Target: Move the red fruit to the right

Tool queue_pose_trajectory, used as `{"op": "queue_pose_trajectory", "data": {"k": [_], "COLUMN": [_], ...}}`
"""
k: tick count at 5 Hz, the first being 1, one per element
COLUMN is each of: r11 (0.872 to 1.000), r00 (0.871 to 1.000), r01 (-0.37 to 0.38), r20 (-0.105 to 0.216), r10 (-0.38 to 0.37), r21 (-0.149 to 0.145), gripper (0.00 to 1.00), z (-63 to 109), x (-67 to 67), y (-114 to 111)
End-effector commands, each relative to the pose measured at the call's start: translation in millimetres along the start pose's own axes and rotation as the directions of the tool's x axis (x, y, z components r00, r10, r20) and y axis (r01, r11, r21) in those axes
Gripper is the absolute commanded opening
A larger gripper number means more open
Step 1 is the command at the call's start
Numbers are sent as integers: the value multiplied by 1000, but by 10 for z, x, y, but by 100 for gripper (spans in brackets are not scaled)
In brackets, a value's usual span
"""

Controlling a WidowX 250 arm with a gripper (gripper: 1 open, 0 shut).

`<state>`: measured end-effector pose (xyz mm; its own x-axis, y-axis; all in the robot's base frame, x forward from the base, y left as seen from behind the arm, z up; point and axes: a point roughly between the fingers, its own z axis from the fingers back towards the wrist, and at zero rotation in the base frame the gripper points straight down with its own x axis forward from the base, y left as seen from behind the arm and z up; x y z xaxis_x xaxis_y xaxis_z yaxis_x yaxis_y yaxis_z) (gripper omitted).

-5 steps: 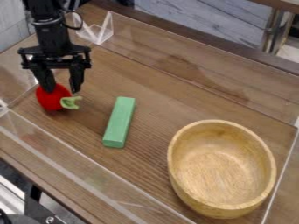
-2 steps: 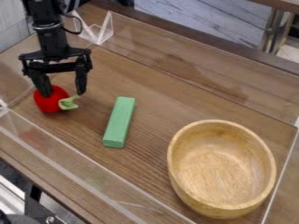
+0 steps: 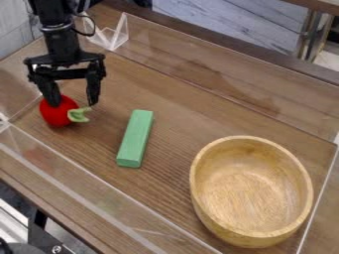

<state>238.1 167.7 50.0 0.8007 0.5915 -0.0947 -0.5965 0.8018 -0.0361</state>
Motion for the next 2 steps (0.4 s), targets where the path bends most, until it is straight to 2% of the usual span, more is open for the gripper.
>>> {"op": "queue_pose_trajectory", "data": {"k": [1, 2], "r11": [999, 999], "r00": [998, 999], "r01": [31, -33], "r20": [45, 42], "r10": [-31, 33], "r21": [9, 9], "gripper": [100, 100], "z": [150, 56], "x": [158, 84], "y": [91, 76]}}
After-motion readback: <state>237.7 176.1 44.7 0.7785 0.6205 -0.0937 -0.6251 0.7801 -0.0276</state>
